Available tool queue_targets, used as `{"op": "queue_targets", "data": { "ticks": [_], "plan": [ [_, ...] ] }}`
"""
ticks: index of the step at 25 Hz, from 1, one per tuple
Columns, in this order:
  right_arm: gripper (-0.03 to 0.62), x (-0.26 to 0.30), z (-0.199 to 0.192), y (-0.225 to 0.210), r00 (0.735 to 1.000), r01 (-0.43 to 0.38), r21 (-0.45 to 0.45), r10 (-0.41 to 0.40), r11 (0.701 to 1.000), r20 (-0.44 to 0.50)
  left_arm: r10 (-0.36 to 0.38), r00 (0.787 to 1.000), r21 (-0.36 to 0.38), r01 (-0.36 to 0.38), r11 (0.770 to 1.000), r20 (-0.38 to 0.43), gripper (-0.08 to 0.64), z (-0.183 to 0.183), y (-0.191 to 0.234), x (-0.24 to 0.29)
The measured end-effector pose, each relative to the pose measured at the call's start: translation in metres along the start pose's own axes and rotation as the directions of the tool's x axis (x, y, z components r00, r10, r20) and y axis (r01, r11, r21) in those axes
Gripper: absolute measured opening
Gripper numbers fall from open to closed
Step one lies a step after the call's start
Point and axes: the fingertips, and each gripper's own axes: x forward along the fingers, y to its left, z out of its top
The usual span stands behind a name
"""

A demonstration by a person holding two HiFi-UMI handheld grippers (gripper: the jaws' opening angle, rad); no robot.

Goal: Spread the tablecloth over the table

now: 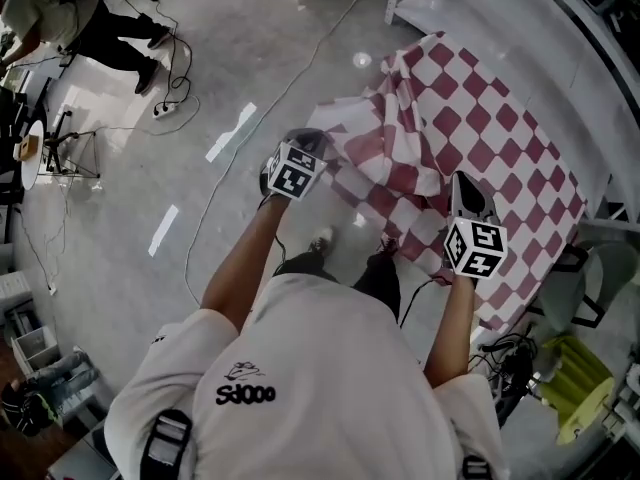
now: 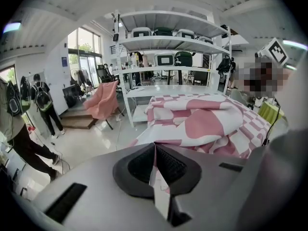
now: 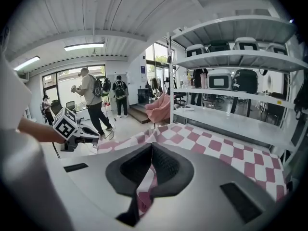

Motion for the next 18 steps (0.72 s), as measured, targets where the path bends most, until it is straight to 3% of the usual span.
{"op": "queue_targets", "data": {
  "ticks": [11,18],
  "plan": [
    [0.023,0.002,-0.009,0.044,0.996,0.092,0.027,-0.092,0.995,-0.005,-0.022,0.999,0.019,0.022,1.0,-0.03,0.031,-0.039,0.059,0.006],
    [0.023,0.008,-0.012,0.054,0.995,0.099,0.02,-0.098,0.995,-0.012,0.005,0.998,0.004,-0.005,1.0,-0.058,0.031,-0.062,0.089,0.012]
  ]
}}
